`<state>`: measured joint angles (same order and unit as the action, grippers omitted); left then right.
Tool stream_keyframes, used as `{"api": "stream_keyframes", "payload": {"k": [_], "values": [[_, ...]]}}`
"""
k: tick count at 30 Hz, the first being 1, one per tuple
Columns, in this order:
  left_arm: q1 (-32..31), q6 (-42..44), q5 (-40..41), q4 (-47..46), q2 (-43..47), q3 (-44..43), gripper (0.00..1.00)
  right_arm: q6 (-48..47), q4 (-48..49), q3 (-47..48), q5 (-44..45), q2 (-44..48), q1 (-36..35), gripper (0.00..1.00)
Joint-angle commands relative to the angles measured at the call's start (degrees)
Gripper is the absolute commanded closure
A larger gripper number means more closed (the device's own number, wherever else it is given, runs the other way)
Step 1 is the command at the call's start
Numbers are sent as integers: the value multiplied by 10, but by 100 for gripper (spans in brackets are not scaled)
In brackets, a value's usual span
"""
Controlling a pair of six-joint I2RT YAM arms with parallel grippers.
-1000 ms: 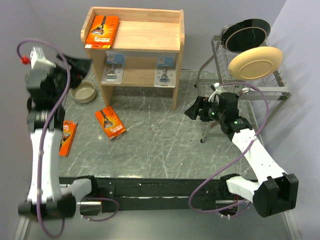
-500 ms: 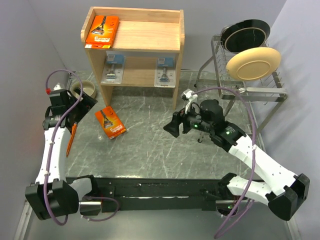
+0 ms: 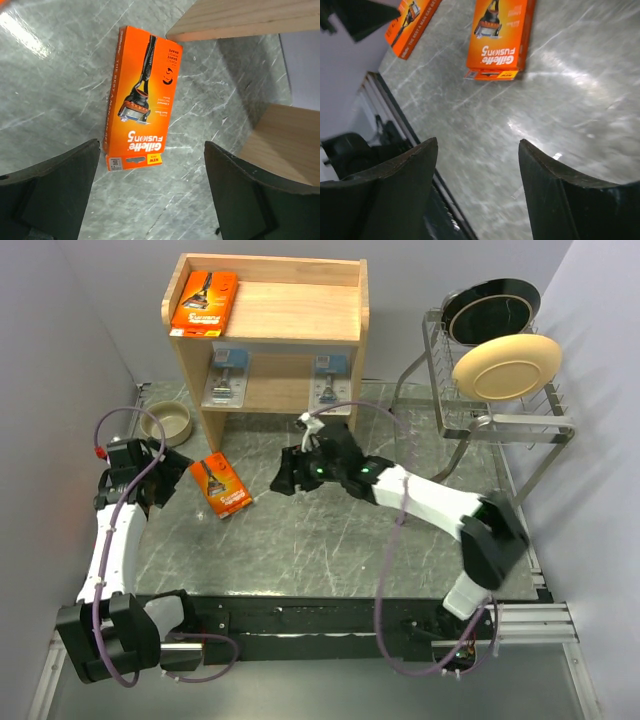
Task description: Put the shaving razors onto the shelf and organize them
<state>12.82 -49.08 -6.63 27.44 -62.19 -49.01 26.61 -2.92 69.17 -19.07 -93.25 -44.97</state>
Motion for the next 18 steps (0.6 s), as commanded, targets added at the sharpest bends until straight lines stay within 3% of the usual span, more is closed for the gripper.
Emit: {"api": "stream_keyframes", "payload": {"k": [1, 8, 18], "values": [[7, -36, -35, -51, 18, 27, 11, 140, 96, 38, -88, -74, -1, 32], [12, -68, -63, -69, 22, 65, 8, 272, 138, 57, -120, -191, -6, 37], [12, -72, -62, -82, 20, 99, 5, 347, 165, 144, -132, -312, -8, 43]]}}
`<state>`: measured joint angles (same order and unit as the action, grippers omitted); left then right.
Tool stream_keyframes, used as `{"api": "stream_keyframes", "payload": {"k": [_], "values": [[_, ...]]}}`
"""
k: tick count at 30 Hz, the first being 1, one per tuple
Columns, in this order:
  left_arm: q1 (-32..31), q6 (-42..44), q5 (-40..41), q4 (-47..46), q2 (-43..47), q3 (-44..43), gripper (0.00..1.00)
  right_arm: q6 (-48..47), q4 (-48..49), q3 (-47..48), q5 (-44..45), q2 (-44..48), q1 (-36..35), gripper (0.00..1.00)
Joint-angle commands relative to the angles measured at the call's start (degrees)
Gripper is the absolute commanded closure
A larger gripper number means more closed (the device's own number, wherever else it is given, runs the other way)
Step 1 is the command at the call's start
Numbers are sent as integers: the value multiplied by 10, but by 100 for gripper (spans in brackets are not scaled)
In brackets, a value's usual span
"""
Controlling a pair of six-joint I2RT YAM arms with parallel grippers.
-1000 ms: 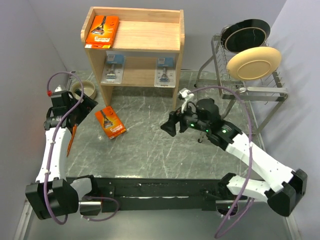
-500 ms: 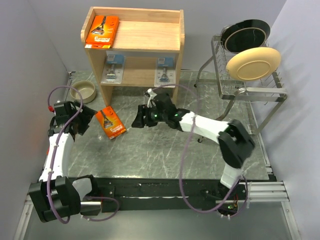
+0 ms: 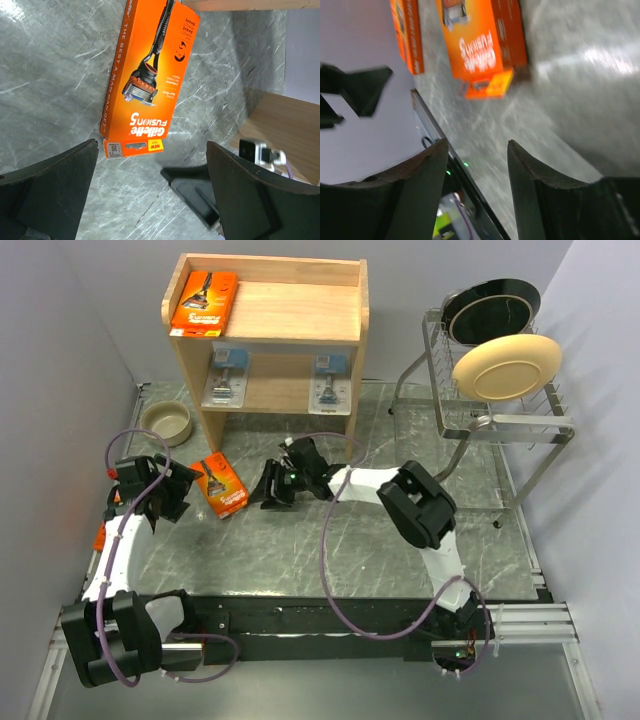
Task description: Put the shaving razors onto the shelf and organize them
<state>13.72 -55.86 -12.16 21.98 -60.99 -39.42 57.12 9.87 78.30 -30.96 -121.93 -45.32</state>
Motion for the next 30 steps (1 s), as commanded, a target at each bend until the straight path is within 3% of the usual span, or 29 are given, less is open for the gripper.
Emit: {"api": "stream_keyframes", "payload": {"k": [1, 9, 22, 28, 30], "values": [[3, -1, -7, -28, 6, 3, 5, 45, 36, 68, -11, -40, -5, 43], [4, 9, 4, -22, -11, -20, 4, 55, -38, 116, 22, -83, -3, 51], [4, 11, 6, -30, -31, -22, 4, 80, -35, 122, 28, -109, -3, 57], [5, 9, 5, -19, -33, -17, 2, 90, -17, 127, 23, -125, -3, 70], [5, 5, 0, -14, -36, -13, 2, 98, -2, 121, 17, -122, -2, 82]]}}
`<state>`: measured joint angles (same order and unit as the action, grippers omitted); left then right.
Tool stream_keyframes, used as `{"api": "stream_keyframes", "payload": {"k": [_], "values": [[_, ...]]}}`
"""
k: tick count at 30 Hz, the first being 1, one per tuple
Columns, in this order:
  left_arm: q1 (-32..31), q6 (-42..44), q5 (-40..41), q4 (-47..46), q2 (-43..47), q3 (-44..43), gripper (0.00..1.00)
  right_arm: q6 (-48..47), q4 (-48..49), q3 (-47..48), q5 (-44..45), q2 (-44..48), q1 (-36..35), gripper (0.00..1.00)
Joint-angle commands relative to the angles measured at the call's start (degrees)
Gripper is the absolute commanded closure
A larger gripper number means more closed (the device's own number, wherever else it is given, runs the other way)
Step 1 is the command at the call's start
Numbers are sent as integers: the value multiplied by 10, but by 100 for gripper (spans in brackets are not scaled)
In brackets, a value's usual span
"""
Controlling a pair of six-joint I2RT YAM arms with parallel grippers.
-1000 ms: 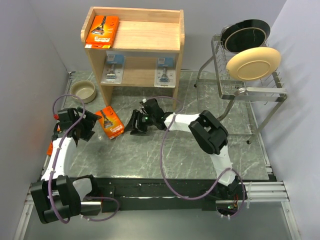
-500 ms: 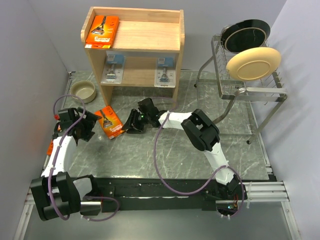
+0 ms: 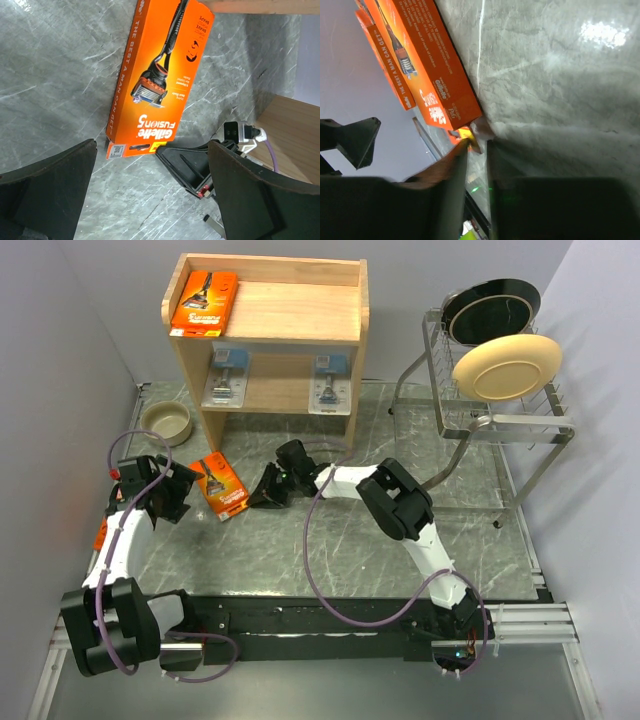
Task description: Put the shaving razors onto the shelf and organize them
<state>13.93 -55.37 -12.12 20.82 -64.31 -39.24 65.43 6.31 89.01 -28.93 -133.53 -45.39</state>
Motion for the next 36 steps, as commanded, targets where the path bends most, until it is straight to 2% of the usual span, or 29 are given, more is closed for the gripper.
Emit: {"api": "stream_keyframes", "payload": {"k": [1, 2, 8, 16, 20, 23, 27, 30, 36], "values": [[2, -6, -10, 1, -3, -13, 1, 20, 36, 12, -5, -2, -1, 88], [2, -9, -15, 3, -4, -8, 1, 29, 49, 6, -7, 17, 1, 100], [-21, -40, -56, -6, -5, 34, 1, 100, 83, -36, -10, 89, 24, 100], [-63, -122, -51, -49, -34, 68, 2, 161, 61, -48, 12, 109, 20, 100], [-71, -131, -63, -96, -47, 94, 1, 160, 46, -59, 12, 120, 22, 100], [-71, -150, -64, -156, -55, 117, 7, 154, 37, -67, 11, 124, 25, 100], [-72, -163, -81, -204, -67, 131, 25, 152, 22, -74, 17, 127, 25, 100], [-72, -172, -93, -240, -71, 126, 34, 152, 16, -72, 20, 126, 24, 100], [-73, -196, -93, -295, -94, 135, 37, 146, -1, -60, 21, 127, 24, 100]]}}
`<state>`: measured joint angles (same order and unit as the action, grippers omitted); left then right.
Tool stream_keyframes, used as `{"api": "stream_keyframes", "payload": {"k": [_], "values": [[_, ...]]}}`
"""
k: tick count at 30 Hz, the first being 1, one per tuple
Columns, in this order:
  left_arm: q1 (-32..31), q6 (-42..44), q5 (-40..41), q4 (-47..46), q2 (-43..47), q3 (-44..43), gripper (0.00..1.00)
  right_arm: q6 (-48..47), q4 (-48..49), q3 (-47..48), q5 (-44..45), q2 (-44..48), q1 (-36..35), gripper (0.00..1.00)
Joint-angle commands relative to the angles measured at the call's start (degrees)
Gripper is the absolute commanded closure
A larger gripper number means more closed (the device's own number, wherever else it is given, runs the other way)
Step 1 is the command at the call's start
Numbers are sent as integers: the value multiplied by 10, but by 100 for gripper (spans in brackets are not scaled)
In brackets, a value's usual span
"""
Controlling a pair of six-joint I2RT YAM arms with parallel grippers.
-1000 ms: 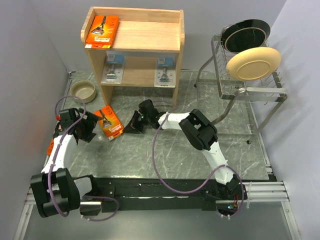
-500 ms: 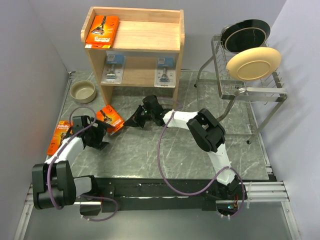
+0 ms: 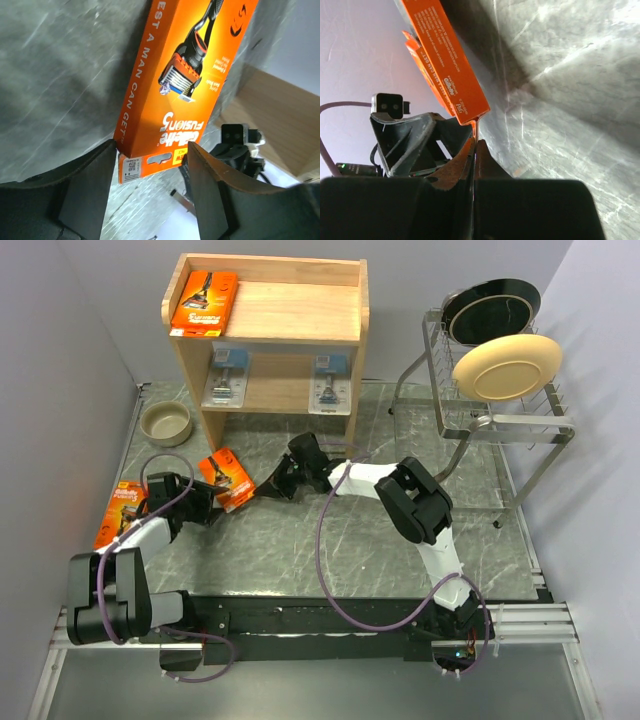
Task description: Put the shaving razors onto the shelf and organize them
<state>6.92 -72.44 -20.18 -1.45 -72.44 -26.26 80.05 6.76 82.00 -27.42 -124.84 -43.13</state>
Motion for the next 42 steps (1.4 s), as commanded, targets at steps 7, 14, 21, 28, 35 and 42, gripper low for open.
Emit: {"api": "stream_keyframes", "payload": {"k": [7, 14, 21, 28, 35, 42], "values": [[-13, -41, -10, -96, -31, 24, 32, 5, -9, -5, 11, 53, 2, 100], [-33, -25, -2, -97, -27, 32, 32, 10, -15, -17, 11, 61, 2, 100], [-34, -6, -20, -197, -66, 21, 71, 12, -62, -17, 23, 64, 2, 100], [-24, 48, -116, -183, -67, -7, 92, -15, -78, -49, 37, 105, 32, 61], [20, 158, -292, -152, -12, -5, 93, -226, -110, -55, -6, 197, 152, 32], [33, 321, -442, 39, 5, -99, 90, -361, -199, -107, -34, 255, 211, 32]]}}
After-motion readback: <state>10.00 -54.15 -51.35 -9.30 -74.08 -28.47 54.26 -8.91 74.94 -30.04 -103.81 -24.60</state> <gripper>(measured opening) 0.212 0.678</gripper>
